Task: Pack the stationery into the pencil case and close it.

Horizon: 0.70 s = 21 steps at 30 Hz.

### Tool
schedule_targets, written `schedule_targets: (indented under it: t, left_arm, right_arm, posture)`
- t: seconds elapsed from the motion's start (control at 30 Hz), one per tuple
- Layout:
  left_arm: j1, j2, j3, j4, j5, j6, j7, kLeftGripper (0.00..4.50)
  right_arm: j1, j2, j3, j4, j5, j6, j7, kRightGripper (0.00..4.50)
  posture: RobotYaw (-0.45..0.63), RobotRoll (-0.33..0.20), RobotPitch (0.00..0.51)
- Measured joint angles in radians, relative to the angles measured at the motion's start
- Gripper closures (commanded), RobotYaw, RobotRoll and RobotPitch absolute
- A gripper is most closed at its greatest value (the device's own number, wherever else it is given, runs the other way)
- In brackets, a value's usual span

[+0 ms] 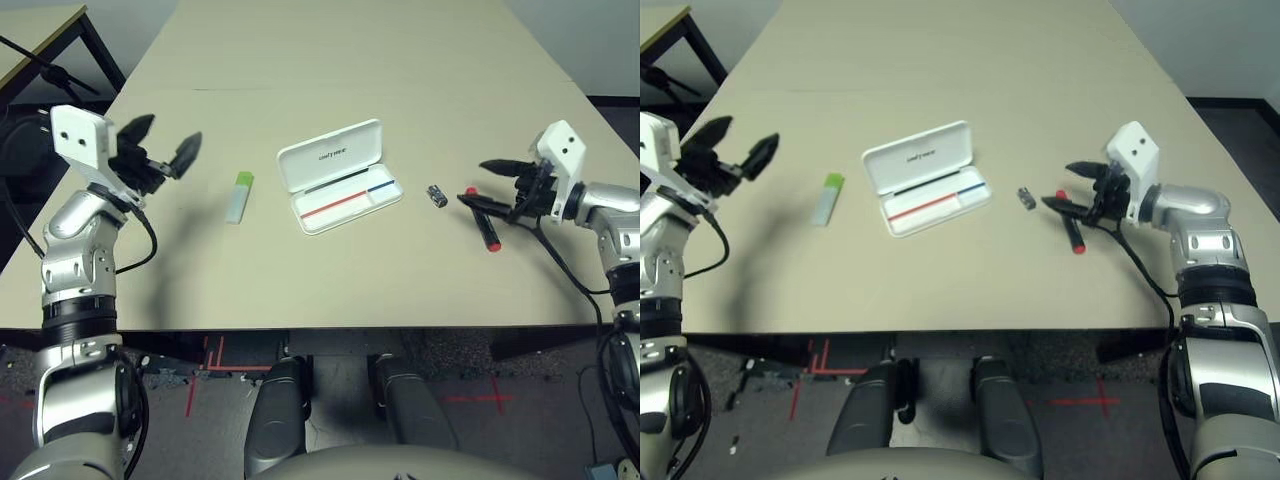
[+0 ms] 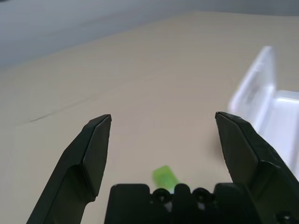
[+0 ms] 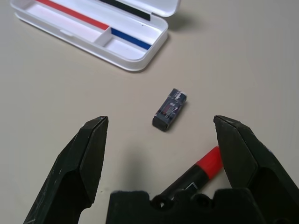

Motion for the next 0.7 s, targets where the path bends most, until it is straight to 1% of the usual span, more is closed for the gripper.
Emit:
schedule_targets:
  t: [0.2,0.33,0.43,0.6,0.7]
  left_arm:
    - [0.05,0.015,-0.086,-0.235,-0.105,0.249,-0.061,0.02]
    - [0.068,0.056,-0.152,-0.327,-0.127,0.357,-0.098,0.02]
    - [0.066,0.095,-0.253,-0.356,-0.096,0.407,-0.117,0.02]
    - [0.04,0.099,-0.411,-0.36,-0.001,0.425,-0.129,0.02]
    - [-0.001,0.086,-0.488,-0.318,0.063,0.419,-0.136,0.02]
  right_arm:
    - [0.006,-0.006,0.014,-0.043,-0.002,0.038,0.01,0.0]
    - [0.013,-0.013,0.028,-0.055,-0.004,0.04,0.01,0.0]
    - [0.018,-0.019,0.032,-0.062,-0.005,0.041,0.01,0.0]
    - [0.019,-0.027,0.035,-0.071,-0.012,0.04,0.01,0.0]
    - [0.02,-0.028,0.04,-0.071,-0.016,0.038,0.01,0.0]
  posture:
    - [0.0,0.0,0.163]
    - [0.0,0.0,0.162]
    - [0.0,0.0,0.16]
    - [0.0,0.0,0.154]
    - [-0.01,0.0,0.15]
